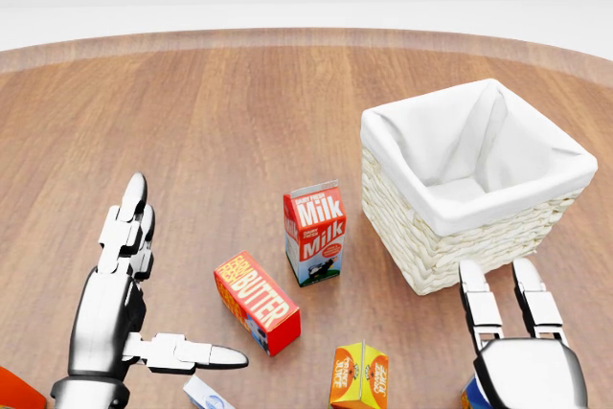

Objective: Pick up the alphabet soup and the tomato sauce, and put them in the basket.

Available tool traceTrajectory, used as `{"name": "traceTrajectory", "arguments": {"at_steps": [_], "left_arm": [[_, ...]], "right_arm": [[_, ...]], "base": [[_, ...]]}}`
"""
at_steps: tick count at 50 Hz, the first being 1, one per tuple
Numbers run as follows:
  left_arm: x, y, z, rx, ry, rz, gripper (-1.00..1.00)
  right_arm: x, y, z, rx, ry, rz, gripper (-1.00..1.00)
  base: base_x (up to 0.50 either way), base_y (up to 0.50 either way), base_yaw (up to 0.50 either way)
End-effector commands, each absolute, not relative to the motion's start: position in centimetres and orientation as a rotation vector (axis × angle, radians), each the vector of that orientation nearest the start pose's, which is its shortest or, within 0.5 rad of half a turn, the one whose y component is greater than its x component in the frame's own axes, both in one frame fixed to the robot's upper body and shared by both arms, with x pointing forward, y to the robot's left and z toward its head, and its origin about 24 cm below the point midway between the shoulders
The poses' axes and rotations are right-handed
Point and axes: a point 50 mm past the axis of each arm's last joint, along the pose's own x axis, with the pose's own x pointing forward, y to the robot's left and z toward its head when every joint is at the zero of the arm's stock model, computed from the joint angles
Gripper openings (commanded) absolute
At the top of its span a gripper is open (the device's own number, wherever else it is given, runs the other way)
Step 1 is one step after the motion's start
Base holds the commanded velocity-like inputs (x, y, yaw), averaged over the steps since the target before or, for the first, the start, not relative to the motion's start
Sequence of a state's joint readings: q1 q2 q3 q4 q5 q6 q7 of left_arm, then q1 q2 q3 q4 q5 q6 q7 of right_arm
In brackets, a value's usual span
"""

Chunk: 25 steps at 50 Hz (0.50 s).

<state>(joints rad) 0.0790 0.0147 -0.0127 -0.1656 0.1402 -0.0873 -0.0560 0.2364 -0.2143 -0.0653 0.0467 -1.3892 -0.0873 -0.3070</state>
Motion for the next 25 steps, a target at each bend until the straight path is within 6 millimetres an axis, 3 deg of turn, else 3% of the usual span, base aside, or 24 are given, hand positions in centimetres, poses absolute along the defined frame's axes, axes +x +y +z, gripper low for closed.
{"name": "traceTrajectory", "arguments": {"at_steps": [1, 25], "left_arm": [[23.6, 15.0, 7.0, 0.152, -0.176, -0.043, 1.0], [23.6, 15.0, 7.0, 0.152, -0.176, -0.043, 1.0]], "right_arm": [[20.0, -21.4, -0.5, -1.62, -0.004, -0.041, 1.0], [20.1, -21.4, -1.6, -1.637, -0.007, -0.014, 1.0]], "base": [[0.0, 0.0, 0.0], [0.0, 0.0, 0.0]]}}
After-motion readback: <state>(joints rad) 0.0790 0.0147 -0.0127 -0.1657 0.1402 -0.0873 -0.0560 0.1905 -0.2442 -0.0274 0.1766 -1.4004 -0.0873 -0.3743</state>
